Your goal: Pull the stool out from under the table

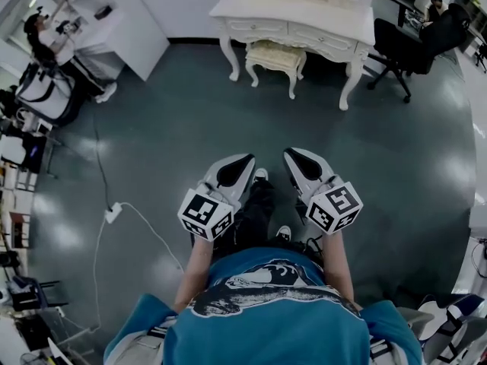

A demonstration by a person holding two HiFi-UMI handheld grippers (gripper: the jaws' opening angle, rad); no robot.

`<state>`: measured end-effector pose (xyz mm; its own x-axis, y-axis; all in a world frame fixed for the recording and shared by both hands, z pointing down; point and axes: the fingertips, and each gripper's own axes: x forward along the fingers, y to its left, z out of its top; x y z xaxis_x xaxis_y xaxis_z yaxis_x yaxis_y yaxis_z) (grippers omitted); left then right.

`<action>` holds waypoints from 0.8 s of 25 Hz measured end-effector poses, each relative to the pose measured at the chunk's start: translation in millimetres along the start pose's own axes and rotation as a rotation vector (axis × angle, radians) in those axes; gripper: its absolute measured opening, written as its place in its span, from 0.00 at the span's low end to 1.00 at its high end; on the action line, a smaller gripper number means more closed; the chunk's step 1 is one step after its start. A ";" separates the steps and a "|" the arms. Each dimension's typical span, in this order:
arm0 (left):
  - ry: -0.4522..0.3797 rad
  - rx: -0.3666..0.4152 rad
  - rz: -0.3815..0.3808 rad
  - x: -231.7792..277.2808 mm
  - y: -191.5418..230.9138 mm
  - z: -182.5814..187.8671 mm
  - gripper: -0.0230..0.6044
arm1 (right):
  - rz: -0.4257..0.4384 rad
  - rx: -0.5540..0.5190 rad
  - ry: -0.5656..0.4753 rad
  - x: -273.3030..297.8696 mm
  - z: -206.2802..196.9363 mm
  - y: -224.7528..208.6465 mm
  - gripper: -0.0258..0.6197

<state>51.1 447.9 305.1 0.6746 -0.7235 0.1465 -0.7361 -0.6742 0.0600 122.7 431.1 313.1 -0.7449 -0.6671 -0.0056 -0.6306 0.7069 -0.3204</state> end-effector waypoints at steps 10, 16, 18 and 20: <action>0.042 0.018 -0.012 67.9 123.7 8.6 0.06 | -0.011 0.003 0.054 125.2 16.7 -65.8 0.07; 0.004 0.011 -0.049 100.1 197.4 33.7 0.06 | -0.068 -0.011 0.051 189.4 39.0 -94.3 0.07; 0.005 0.003 -0.074 112.2 210.9 34.4 0.06 | -0.098 -0.018 0.052 200.7 43.2 -106.6 0.07; 0.017 0.012 -0.098 122.1 221.7 33.4 0.06 | -0.128 -0.022 0.050 208.5 45.5 -115.5 0.07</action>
<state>-27.9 205.1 303.4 0.7421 -0.6517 0.1569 -0.6661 -0.7432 0.0635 50.1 199.6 305.8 -0.6678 -0.7399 0.0814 -0.7253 0.6222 -0.2947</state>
